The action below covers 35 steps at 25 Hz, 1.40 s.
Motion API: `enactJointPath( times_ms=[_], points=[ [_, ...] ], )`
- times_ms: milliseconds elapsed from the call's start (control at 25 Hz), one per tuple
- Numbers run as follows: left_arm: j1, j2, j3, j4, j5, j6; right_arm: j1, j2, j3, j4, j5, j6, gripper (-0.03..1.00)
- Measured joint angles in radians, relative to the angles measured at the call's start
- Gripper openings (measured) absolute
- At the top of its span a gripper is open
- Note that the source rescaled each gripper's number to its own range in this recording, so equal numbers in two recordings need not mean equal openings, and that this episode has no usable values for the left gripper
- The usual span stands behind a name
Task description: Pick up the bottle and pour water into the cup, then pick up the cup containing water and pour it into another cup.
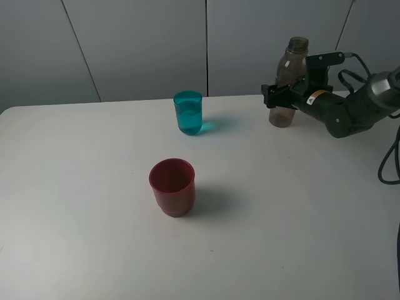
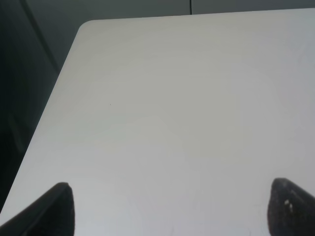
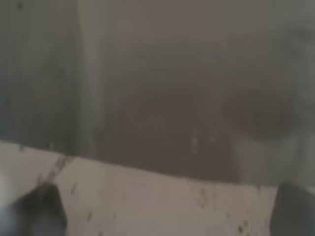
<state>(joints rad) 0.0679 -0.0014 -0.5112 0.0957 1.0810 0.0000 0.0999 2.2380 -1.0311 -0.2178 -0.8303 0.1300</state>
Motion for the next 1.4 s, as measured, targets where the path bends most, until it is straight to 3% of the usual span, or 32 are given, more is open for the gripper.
enactJointPath(
  times_ms=[320,760,920,1160,1400],
  points=[
    [0.000,0.000,0.000,0.000,0.000,0.000,0.000,-0.050,0.048,-0.016,0.065,0.005,0.99],
    [0.000,0.000,0.000,0.000,0.000,0.000,-0.046,-0.270,0.347,0.002,0.065,-0.040,0.99],
    [0.000,0.000,0.000,0.000,0.000,0.000,-0.049,-0.374,0.449,-0.081,0.065,-0.029,0.99],
    [0.000,0.000,0.000,0.000,0.000,0.000,0.043,-0.442,0.480,-0.239,0.071,0.016,0.99],
    [0.000,0.000,0.000,0.000,0.000,0.000,0.137,-0.442,0.466,-0.265,0.073,0.018,0.99]
  ],
)
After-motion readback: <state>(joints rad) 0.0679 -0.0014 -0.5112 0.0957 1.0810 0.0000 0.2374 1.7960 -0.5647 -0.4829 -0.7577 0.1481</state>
